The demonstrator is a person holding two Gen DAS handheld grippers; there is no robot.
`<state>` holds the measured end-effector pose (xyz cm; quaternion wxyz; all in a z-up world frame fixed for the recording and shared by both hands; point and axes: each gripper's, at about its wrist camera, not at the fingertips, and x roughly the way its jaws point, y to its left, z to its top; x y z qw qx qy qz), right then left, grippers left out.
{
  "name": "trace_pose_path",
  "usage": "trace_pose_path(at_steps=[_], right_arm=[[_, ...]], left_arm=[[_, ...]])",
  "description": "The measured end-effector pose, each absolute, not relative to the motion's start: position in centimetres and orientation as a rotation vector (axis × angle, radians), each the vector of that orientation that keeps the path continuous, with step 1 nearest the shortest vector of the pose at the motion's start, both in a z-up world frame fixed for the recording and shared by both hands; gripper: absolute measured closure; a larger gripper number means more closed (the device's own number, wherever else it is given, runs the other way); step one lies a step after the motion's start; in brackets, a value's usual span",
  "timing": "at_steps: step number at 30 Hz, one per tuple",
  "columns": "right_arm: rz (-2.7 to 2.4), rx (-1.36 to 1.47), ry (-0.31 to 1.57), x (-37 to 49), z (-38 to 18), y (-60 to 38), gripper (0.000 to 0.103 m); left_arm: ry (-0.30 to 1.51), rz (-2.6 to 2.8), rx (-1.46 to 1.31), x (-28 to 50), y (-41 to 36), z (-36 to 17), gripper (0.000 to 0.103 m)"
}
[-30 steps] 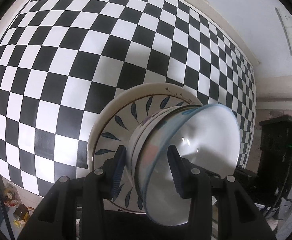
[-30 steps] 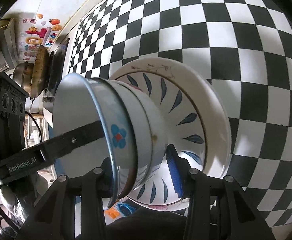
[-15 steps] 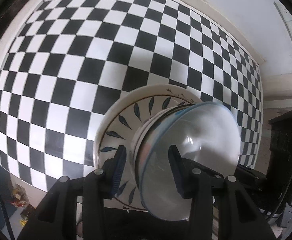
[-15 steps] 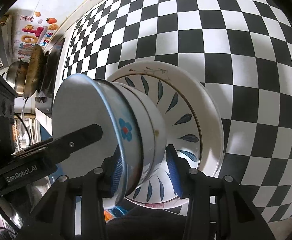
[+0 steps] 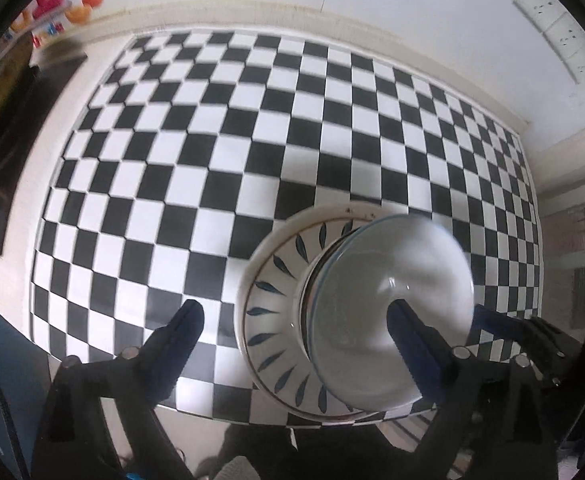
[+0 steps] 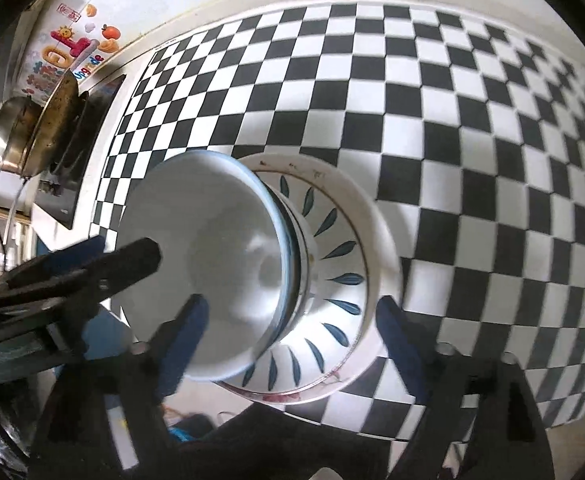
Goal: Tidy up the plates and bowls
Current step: 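Lower the bowl stack with both grippers onto the center of the plates, then open both grippers and pull them back from the stacked dishes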
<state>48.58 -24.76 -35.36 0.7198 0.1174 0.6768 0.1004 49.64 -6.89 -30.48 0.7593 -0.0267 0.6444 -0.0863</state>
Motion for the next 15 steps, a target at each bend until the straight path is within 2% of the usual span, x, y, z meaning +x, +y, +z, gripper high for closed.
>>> trace_pose_path(at_steps=[4,6,15], right_arm=[[0.159,0.176,1.450,47.6,-33.3,-24.8,0.006],[0.117,0.135,1.414,47.1,-32.2,-24.7,0.000],[0.000,0.084,1.273,44.2,-27.2,-25.4,0.000]], left_arm=[[1.327,-0.157,-0.042,48.9,-6.4,-29.0,0.008],[1.301,-0.155,-0.022,48.5,-6.4,-28.4,0.007],[1.216,-0.183,-0.006,45.5,-6.6,-25.6,0.007]])
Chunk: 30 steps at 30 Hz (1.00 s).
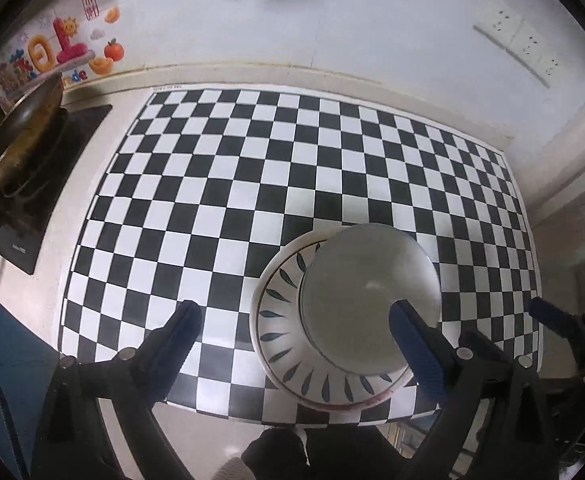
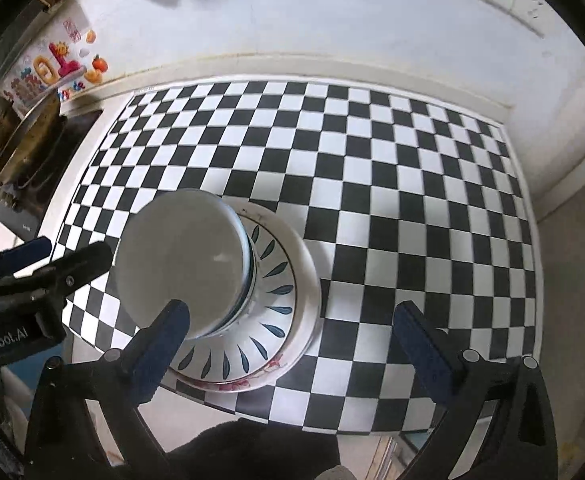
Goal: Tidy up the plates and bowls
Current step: 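Open both grippers and pull them back from the stacked dishes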
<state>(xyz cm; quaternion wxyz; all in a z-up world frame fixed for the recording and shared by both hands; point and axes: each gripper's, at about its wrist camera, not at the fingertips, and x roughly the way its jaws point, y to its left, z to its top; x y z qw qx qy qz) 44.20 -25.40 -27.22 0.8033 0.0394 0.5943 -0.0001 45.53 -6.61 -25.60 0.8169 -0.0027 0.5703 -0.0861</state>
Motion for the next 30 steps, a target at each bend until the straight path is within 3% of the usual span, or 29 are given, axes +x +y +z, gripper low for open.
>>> trace_pose_path(at_steps=[12,15,30], right_arm=[[-0.086,0.139,1.123,37.8,-20.1,-24.4,0.000],[-0.094,0.158,1.087,35.7,-18.1,-24.2,0.000],[-0.138,0.124,0.891,25.7,-8.7,-23.7,0.000]], left_arm=[[1.027,-0.202,0.011,39.5,-4.7,-19.4,0.007],[1.011,-0.204,0.011,38.1,-4.2,-18.1,0.000],[0.812,-0.135,0.059,28.0,-2.5,-10.6,0.000]])
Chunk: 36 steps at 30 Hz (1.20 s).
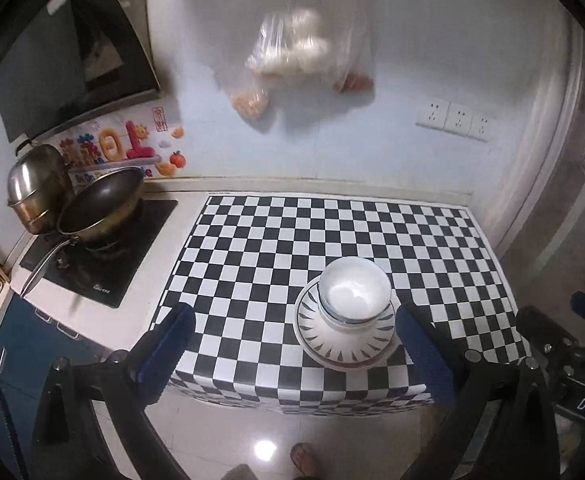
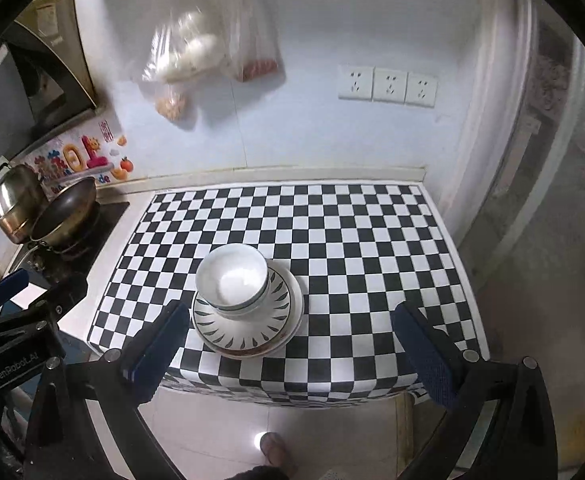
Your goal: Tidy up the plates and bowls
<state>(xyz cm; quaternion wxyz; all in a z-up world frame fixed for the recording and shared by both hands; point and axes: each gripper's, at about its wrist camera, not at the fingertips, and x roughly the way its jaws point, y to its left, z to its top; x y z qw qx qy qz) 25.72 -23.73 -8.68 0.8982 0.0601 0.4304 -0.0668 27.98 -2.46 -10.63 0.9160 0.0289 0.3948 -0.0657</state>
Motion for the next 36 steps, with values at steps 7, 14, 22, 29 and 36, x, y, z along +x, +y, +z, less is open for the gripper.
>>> trace_pose_path(at_steps=[7,14,22,29,36], right_arm=[[-0.149,0.123,0.827,19.2,-5.5,-23.3,0.000],[-0.138,0.124,0.790,12.2,-1.7,-21.8,0.000],[-0.149,0.099,0.766,5.8,1.3,-18.7,0.000],[-0.170,0.103,0.717,1.7,3.9,-15.4,0.000],[-0.189,0.104,0.714,-0.1,4.6,-12.8,0.000]], left_arm=[[0.781,-0.125,0.070,22.1,-1.5,-8.3,0.000],[0.752,-0.104,0.061,16.2,0.6,-5.1,0.000],[0.697,-0.086,0.066,10.4,3.6,-2.0,0.000],[0.677,-0.110,0.068,7.3,6.1,-1.0,0.000],[0.677,-0.120,0.076,6.1,7.9,-1.3,0.000]])
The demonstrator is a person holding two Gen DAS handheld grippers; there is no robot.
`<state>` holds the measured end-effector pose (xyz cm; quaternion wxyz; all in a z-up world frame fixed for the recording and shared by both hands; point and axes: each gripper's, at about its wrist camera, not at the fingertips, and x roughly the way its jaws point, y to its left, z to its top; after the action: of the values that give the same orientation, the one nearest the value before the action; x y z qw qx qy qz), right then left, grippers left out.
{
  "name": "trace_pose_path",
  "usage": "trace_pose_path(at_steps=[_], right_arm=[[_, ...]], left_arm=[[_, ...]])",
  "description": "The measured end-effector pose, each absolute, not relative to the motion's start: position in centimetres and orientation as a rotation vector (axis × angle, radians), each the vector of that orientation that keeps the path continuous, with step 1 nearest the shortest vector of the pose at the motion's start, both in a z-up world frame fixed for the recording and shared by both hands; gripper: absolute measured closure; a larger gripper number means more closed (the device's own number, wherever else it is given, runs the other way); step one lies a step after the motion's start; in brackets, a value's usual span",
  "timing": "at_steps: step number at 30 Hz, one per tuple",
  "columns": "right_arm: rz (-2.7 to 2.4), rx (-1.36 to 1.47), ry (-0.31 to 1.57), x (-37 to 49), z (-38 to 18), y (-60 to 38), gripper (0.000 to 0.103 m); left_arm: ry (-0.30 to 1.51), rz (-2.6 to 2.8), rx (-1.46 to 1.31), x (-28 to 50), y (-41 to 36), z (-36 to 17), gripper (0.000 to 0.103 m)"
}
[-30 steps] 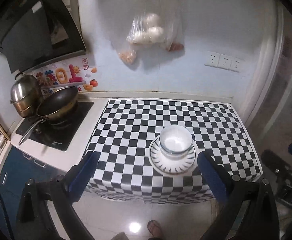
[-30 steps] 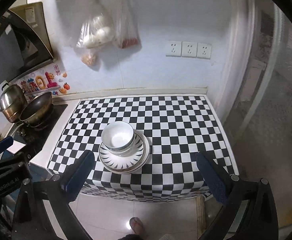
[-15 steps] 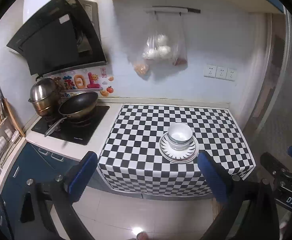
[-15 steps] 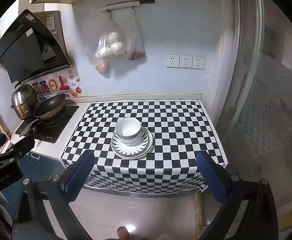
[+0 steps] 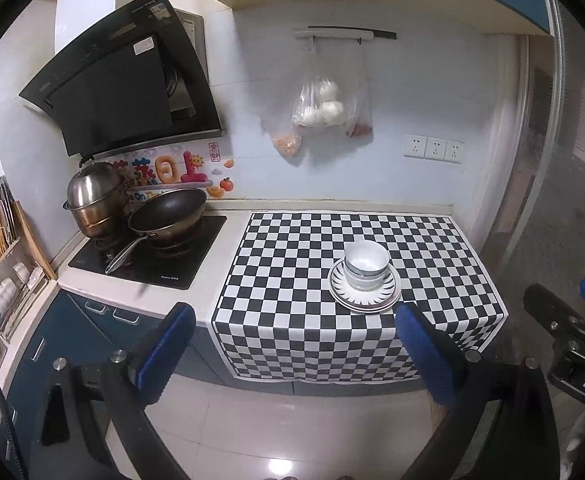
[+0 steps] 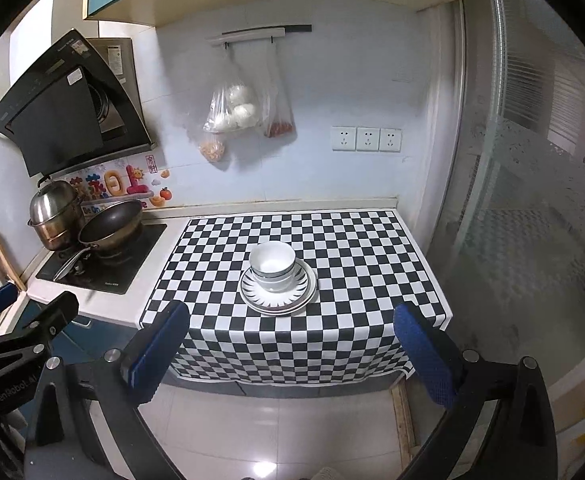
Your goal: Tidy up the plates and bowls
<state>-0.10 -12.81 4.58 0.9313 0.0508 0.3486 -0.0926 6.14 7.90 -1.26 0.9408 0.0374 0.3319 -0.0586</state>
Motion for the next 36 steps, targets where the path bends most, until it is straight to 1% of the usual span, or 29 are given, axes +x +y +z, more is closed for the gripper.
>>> trace_pose_path(at_steps=[13,36], right_arm=[[-0.243,0.093,0.711,-0.2,4.5,-10.5,0.000],[-0.313,0.082,0.728,0.5,4.3,-10.6,0.000]], left_arm=[[0.659,-0.121,0.084,6.0,9.1,-1.1,0.000],[0.665,-0.145,0.106,6.2,8.5,-1.4,0.000]])
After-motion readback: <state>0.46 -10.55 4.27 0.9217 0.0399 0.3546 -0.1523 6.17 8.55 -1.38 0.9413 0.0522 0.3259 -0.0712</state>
